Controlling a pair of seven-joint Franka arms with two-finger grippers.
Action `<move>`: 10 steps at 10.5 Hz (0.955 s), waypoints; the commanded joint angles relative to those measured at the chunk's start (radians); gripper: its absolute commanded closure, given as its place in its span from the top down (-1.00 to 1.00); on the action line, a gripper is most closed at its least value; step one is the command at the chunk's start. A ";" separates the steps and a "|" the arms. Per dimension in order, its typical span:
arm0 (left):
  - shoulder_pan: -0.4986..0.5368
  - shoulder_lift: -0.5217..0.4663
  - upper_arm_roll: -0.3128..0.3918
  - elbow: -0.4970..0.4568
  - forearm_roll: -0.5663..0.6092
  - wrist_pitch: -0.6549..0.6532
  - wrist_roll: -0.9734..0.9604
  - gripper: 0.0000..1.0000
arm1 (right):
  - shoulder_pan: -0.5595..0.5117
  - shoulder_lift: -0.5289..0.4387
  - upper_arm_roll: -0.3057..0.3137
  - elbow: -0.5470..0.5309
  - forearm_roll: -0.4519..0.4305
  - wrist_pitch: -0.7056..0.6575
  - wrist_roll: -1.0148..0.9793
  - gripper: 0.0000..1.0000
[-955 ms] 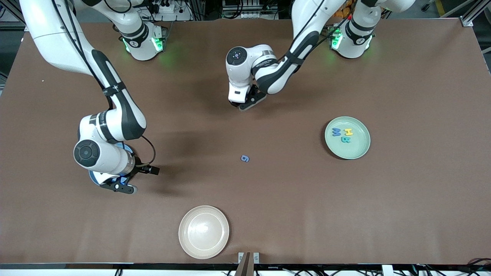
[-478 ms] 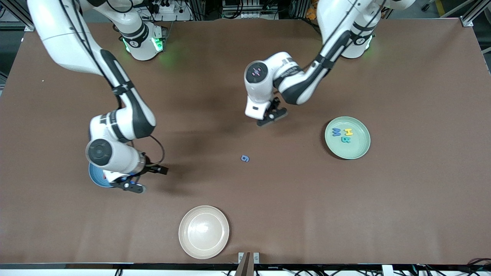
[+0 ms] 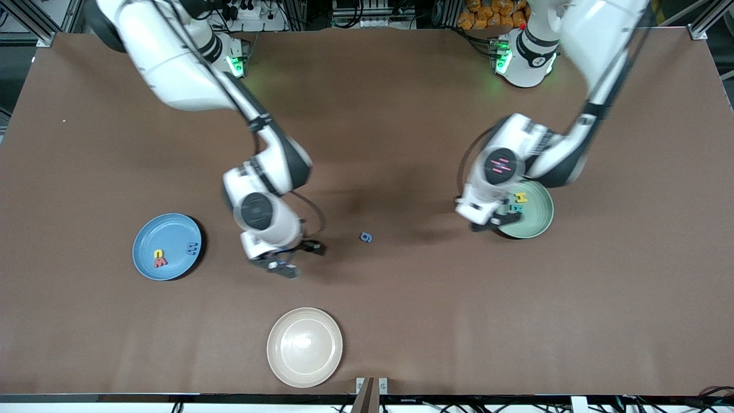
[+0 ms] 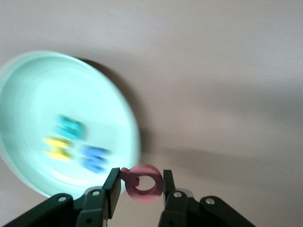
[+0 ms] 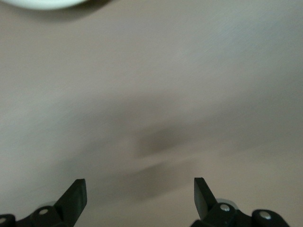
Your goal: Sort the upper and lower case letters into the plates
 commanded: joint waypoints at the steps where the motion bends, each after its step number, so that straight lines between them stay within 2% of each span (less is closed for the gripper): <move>1: 0.111 -0.046 -0.019 -0.083 -0.013 -0.003 0.198 -0.86 | 0.085 0.132 -0.021 0.186 -0.019 -0.018 0.139 1.00; 3: 0.172 -0.035 -0.017 -0.119 -0.001 0.090 0.315 -0.86 | 0.121 0.178 -0.021 0.234 -0.018 -0.020 0.139 1.00; 5: 0.269 -0.004 -0.019 -0.122 0.131 0.136 0.385 -0.86 | 0.145 0.200 -0.021 0.251 -0.018 -0.020 0.165 1.00; 6: 0.306 0.017 -0.019 -0.123 0.150 0.164 0.417 -0.85 | 0.150 0.209 -0.021 0.257 -0.018 -0.018 0.199 1.00; 7: 0.313 0.025 -0.019 -0.126 0.150 0.185 0.426 -0.73 | 0.156 0.221 -0.021 0.277 -0.016 -0.020 0.223 1.00; 8: 0.313 0.028 -0.019 -0.125 0.150 0.186 0.423 -0.42 | 0.165 0.236 -0.021 0.292 -0.016 -0.020 0.243 1.00; 9: 0.313 0.030 -0.020 -0.125 0.150 0.186 0.417 -0.42 | 0.170 0.238 -0.020 0.296 -0.016 -0.021 0.243 1.00; 10: 0.311 0.030 -0.020 -0.123 0.142 0.186 0.410 -0.09 | 0.173 0.238 -0.021 0.296 -0.016 -0.022 0.245 1.00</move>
